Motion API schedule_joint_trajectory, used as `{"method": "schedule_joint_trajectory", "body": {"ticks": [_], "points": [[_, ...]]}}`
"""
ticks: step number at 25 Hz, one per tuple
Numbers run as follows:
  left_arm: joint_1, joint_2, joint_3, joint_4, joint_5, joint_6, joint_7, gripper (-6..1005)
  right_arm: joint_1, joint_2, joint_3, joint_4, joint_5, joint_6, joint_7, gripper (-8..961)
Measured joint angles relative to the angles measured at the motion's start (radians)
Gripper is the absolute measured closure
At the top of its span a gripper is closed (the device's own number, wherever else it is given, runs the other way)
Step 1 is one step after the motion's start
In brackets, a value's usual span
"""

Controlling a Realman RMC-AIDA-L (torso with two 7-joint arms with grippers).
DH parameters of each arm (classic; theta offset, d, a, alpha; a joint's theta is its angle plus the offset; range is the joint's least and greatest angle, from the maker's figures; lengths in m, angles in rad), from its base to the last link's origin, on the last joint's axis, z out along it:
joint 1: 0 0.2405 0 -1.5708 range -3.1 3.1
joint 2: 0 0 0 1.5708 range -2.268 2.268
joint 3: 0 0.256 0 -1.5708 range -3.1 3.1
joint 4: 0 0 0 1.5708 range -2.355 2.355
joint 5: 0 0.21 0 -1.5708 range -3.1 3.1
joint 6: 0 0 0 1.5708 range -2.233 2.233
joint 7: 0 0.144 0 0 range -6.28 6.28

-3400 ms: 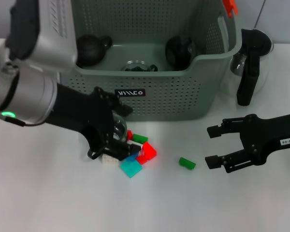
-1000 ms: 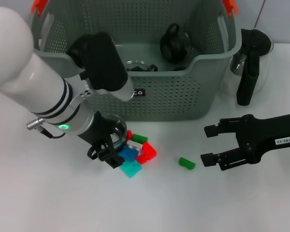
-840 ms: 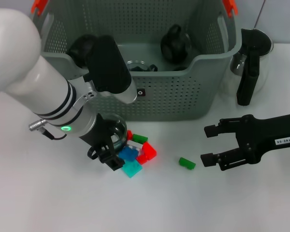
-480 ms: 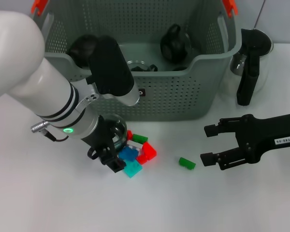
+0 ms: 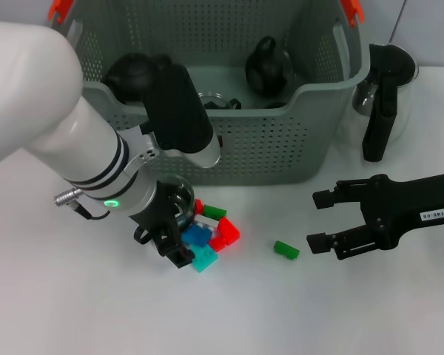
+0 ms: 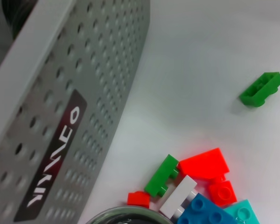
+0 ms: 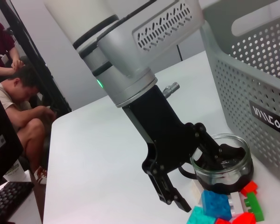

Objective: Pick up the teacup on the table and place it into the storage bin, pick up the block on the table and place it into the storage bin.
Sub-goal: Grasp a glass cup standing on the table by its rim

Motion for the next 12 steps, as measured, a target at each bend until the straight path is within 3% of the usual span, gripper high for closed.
{"method": "schedule_joint_trajectory", "body": {"ticks": [12], "points": [[-0.004,0.0,0.042,-0.002,-0.012,0.008,-0.007,276,-0.005,0.0,0.008,0.001,0.0,0.001,-0.005,7]]}}
